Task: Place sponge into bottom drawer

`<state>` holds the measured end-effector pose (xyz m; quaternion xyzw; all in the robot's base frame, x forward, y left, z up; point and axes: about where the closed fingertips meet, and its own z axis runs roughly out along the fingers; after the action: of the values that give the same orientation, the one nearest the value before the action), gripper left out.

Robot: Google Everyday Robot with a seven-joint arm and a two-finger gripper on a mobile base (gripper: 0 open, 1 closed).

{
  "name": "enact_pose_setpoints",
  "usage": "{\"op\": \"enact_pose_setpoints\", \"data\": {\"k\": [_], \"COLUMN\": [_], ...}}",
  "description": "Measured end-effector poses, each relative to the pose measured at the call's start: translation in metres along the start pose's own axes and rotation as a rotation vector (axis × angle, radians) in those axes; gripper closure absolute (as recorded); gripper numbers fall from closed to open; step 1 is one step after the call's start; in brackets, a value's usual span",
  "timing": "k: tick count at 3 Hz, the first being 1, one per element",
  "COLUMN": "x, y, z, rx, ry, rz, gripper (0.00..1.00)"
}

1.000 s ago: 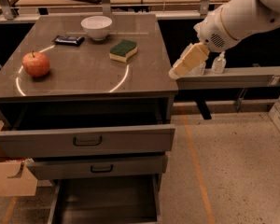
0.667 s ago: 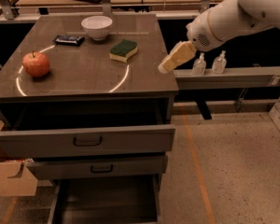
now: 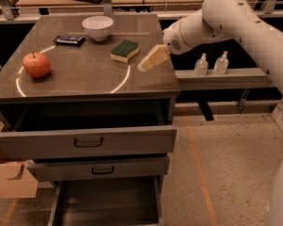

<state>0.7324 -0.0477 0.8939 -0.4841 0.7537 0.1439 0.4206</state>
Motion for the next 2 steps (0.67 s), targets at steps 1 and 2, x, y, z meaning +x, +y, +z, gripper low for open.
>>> {"op": "enact_pose_setpoints", "data": {"k": [1, 2], "x": [-0.012, -0.031], "y": [-0.007, -0.012], "z": [0.036, 0.065], "rx": [-0.003, -0.002], "ry": [-0.041, -0.087], "rz": [-0.023, -0.036], "gripper": [0.00, 0.00]}}
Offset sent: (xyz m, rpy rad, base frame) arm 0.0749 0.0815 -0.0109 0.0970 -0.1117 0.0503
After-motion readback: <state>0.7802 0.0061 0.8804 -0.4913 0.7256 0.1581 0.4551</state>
